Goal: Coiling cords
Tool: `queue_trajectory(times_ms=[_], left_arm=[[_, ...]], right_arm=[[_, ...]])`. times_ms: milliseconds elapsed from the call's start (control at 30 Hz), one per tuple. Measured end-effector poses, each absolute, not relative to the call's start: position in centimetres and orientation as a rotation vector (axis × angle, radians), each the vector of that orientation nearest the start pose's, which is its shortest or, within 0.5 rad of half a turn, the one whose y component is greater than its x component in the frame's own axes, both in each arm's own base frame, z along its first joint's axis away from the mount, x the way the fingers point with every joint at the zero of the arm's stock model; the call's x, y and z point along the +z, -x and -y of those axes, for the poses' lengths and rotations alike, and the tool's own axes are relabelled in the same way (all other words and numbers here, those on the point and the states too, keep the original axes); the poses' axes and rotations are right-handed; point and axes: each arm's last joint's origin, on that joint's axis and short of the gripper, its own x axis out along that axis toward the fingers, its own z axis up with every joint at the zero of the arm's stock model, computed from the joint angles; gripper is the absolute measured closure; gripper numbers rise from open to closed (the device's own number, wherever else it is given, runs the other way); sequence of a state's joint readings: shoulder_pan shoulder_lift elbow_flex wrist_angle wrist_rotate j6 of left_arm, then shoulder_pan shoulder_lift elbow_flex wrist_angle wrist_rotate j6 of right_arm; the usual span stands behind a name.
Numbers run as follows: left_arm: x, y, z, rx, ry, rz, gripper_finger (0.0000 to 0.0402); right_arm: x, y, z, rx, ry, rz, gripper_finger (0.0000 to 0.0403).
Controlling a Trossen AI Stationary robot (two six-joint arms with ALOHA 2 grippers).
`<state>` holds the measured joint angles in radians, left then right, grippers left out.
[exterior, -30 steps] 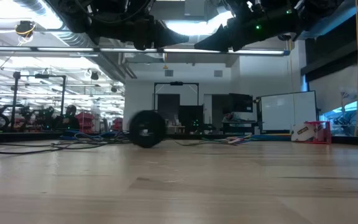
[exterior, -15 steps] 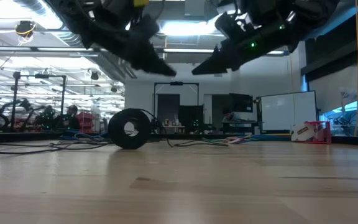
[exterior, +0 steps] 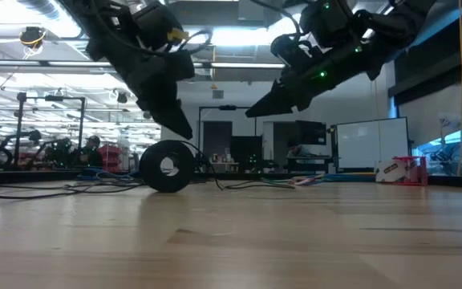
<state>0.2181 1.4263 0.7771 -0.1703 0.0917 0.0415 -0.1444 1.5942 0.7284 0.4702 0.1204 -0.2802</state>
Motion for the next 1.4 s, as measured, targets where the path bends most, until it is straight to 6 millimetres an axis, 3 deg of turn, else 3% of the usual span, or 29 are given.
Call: queue_trajectory(times_ms=[100,267,400,767,867,1000,1400], left_arm=[[18.5,-26.3,-5.0,0.117,0.082,-0.754,0.0224],[17.2,-23.6,-4.7,0.300,0.075,-0.560,0.0224],[17.3,-22.8,-4.7,0.337,0.092,-0.455,0.0224],[15.0,-23.1,-3.8,0.242,0.137,-0.604,0.0224],[15.4,-22.9,-3.6,0.242,0.158,-0.626,0.0224],[17.5,-23.2,-3.6,0.237,0.197,-0.589,0.0224],[16.3,-23.0,-1.1,0.149,0.225,-0.714,0.0224]], right_arm=[[18.0,-31.6,5.0,-0.202,0.270,-0.444,0.0201],[18.0,-31.6,4.9,-0.202,0.270,-0.445,0.0201],[17.9,-31.6,4.9,-0.213,0.216,-0.443,0.0201],[17.9,-31.6,4.9,-0.216,0.193,-0.437,0.0201],[18.0,-31.6,4.9,-0.211,0.214,-0.438,0.0201],[17.9,-31.7,4.9,-0.193,0.235,-0.430,0.0201],[18.1,-31.9,4.5,-0.054,0.259,-0.395,0.0201]])
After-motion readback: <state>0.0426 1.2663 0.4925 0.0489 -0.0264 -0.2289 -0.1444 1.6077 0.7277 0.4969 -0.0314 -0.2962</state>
